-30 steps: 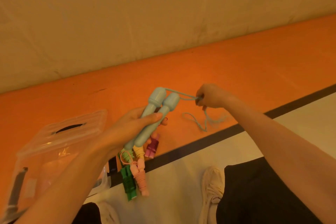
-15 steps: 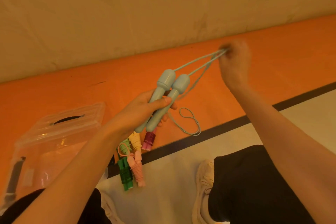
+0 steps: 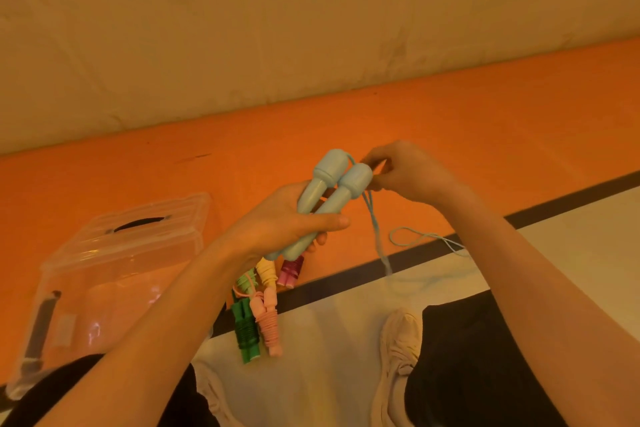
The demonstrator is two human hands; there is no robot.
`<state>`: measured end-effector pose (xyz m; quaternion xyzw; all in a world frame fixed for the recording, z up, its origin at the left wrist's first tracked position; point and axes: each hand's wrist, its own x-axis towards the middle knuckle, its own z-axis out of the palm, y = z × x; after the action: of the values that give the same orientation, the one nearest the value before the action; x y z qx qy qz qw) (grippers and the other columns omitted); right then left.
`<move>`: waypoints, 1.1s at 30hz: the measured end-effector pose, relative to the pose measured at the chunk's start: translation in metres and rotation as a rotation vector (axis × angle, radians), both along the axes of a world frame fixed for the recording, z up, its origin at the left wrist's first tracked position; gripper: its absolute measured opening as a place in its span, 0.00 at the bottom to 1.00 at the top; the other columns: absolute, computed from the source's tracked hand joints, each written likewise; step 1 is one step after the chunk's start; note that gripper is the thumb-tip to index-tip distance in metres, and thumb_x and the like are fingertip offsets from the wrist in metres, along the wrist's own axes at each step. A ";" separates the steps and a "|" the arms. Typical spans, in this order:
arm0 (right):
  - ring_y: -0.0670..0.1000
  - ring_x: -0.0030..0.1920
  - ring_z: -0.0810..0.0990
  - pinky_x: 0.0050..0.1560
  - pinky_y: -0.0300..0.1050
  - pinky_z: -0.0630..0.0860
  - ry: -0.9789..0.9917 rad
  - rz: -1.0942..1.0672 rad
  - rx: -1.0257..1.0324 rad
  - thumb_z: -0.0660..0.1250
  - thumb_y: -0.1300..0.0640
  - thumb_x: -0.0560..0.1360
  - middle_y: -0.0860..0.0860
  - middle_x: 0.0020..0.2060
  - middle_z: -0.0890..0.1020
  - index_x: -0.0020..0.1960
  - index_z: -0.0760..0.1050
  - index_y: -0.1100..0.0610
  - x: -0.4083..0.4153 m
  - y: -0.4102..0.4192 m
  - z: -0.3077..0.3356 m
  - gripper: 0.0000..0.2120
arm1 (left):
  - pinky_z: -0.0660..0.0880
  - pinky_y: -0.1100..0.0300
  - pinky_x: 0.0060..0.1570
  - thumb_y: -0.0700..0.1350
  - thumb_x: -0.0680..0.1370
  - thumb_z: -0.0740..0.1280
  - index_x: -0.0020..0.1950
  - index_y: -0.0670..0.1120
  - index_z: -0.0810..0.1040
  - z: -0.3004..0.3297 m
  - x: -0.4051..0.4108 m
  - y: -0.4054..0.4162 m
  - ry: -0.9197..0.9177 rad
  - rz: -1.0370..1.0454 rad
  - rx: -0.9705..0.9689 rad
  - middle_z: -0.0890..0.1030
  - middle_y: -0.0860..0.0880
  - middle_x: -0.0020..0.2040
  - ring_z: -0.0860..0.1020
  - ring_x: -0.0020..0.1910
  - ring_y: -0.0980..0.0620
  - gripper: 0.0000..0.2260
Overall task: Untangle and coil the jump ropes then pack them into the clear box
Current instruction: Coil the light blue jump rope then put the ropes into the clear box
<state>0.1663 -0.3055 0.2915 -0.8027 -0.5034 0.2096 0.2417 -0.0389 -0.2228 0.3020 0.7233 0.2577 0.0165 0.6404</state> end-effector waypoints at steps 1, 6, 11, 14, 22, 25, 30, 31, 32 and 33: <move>0.41 0.31 0.77 0.31 0.31 0.72 0.060 0.007 0.069 0.69 0.66 0.73 0.53 0.39 0.81 0.55 0.80 0.62 -0.004 0.003 0.002 0.11 | 0.74 0.63 0.30 0.41 0.74 0.72 0.56 0.47 0.75 -0.001 0.000 0.002 -0.006 0.010 -0.002 0.78 0.46 0.35 0.76 0.29 0.54 0.12; 0.41 0.29 0.74 0.34 0.35 0.72 0.237 0.090 0.216 0.65 0.72 0.73 0.51 0.39 0.79 0.62 0.77 0.56 -0.014 0.007 0.004 0.20 | 0.73 0.63 0.29 0.40 0.74 0.72 0.58 0.45 0.75 0.004 -0.003 0.008 -0.009 0.012 -0.040 0.77 0.46 0.33 0.74 0.27 0.54 0.14; 0.44 0.32 0.71 0.35 0.36 0.70 0.218 0.152 0.234 0.67 0.71 0.73 0.50 0.39 0.79 0.50 0.78 0.51 -0.019 0.015 0.013 0.16 | 0.73 0.60 0.31 0.43 0.72 0.74 0.57 0.44 0.75 0.003 -0.007 0.016 0.056 0.017 0.014 0.76 0.51 0.32 0.74 0.27 0.54 0.16; 0.39 0.29 0.72 0.36 0.35 0.71 0.202 0.109 0.277 0.66 0.71 0.73 0.57 0.38 0.80 0.44 0.77 0.54 -0.021 0.018 0.014 0.12 | 0.76 0.59 0.33 0.47 0.73 0.74 0.62 0.50 0.71 0.003 -0.011 0.019 0.079 0.051 0.150 0.78 0.50 0.38 0.78 0.31 0.53 0.20; 0.44 0.31 0.75 0.35 0.37 0.71 0.140 0.042 0.272 0.67 0.67 0.74 0.53 0.34 0.79 0.40 0.75 0.49 -0.018 0.018 0.013 0.14 | 0.67 0.54 0.30 0.49 0.73 0.69 0.55 0.49 0.68 -0.013 -0.020 0.018 0.125 0.132 1.235 0.69 0.56 0.44 0.76 0.39 0.44 0.15; 0.47 0.32 0.75 0.34 0.40 0.69 0.110 0.042 0.246 0.67 0.68 0.73 0.50 0.31 0.78 0.40 0.75 0.49 -0.020 0.019 0.013 0.13 | 0.62 0.55 0.30 0.46 0.72 0.68 0.57 0.48 0.70 -0.020 -0.022 0.021 0.073 0.142 1.314 0.75 0.50 0.42 0.76 0.38 0.42 0.16; 0.49 0.35 0.75 0.37 0.47 0.72 0.082 0.059 0.232 0.68 0.67 0.72 0.56 0.37 0.81 0.40 0.76 0.50 -0.023 0.019 0.013 0.12 | 0.67 0.55 0.30 0.48 0.73 0.67 0.68 0.53 0.66 -0.024 -0.027 0.020 0.163 0.224 1.373 0.71 0.47 0.44 0.74 0.38 0.42 0.24; 0.49 0.35 0.75 0.37 0.47 0.72 0.077 0.057 0.237 0.68 0.67 0.71 0.57 0.38 0.82 0.41 0.76 0.50 -0.023 0.020 0.013 0.11 | 0.68 0.54 0.32 0.48 0.73 0.67 0.69 0.54 0.66 -0.024 -0.028 0.021 0.175 0.236 1.374 0.71 0.47 0.44 0.73 0.38 0.42 0.25; 0.48 0.35 0.75 0.37 0.47 0.72 0.072 0.052 0.246 0.68 0.67 0.71 0.56 0.38 0.82 0.41 0.76 0.50 -0.024 0.021 0.013 0.12 | 0.70 0.53 0.33 0.49 0.72 0.66 0.69 0.54 0.66 -0.023 -0.028 0.020 0.185 0.244 1.376 0.71 0.47 0.43 0.73 0.39 0.42 0.25; 0.46 0.34 0.74 0.36 0.45 0.71 0.069 0.045 0.253 0.68 0.67 0.71 0.54 0.37 0.81 0.41 0.76 0.50 -0.024 0.021 0.014 0.12 | 0.70 0.52 0.35 0.50 0.72 0.63 0.69 0.53 0.66 -0.022 -0.028 0.020 0.203 0.248 1.382 0.71 0.46 0.43 0.73 0.40 0.42 0.25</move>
<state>0.1419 -0.2850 0.3051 -0.7464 -0.5352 0.1773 0.3536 -0.0673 -0.2025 0.2796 0.9274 0.3272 0.1814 0.0013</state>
